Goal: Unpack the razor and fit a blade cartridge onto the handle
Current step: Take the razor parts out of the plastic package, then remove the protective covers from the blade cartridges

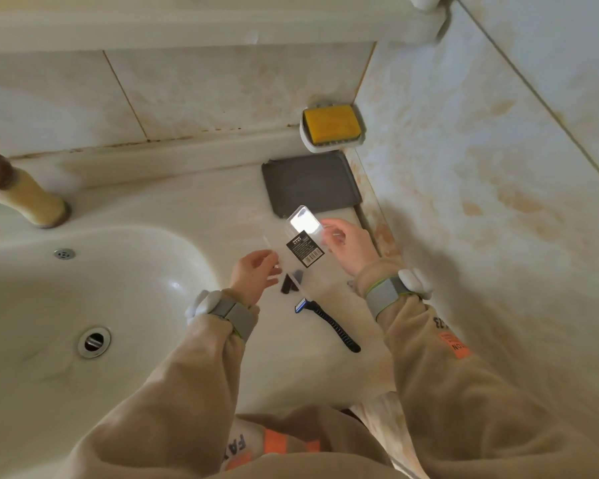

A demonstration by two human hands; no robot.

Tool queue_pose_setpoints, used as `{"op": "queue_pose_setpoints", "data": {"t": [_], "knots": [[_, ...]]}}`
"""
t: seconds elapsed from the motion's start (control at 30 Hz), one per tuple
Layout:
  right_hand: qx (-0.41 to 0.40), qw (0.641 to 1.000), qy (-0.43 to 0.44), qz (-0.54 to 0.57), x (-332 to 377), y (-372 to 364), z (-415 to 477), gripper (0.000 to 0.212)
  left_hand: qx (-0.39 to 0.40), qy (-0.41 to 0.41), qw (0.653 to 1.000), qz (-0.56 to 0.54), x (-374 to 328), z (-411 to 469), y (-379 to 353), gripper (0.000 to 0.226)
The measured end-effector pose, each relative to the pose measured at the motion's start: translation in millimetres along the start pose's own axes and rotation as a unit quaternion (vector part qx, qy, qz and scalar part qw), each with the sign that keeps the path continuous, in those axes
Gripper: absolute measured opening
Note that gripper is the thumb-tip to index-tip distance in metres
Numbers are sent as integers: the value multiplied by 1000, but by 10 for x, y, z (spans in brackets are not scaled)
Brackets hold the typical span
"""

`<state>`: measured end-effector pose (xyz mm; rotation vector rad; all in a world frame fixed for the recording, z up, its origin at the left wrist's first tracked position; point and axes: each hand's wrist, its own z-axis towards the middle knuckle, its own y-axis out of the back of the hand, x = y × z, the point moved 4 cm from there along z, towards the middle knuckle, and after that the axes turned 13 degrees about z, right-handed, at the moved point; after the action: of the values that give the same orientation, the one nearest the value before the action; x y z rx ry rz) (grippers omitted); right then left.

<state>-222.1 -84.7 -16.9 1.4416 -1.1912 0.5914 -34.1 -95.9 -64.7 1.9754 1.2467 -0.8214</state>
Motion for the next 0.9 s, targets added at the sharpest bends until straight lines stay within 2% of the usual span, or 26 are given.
{"op": "queue_pose_setpoints", "data": {"t": [0.07,0.13,0.23,0.4,0.57,0.73,0.9], "knots": [[-18,1000,-10,-4,-32,76,19,28,8,-59,994,95,-5,-31,-38,23],[-38,999,-20,-26,-80,129,40,27,38,-109,972,207,29,-87,-117,20],[-57,997,-36,-46,-170,168,49,29,88,-155,922,344,83,-159,-253,27],[-57,996,-62,-37,-326,179,-21,30,138,-172,832,509,170,-200,-405,35],[-53,996,-63,-42,-373,186,-76,31,102,-177,814,543,163,-178,-454,28],[-53,996,-60,-41,-378,170,-61,33,64,-210,820,528,167,-218,-434,25],[-73,995,-60,-27,-392,155,-40,35,77,-250,819,511,103,-264,-362,25]]}}
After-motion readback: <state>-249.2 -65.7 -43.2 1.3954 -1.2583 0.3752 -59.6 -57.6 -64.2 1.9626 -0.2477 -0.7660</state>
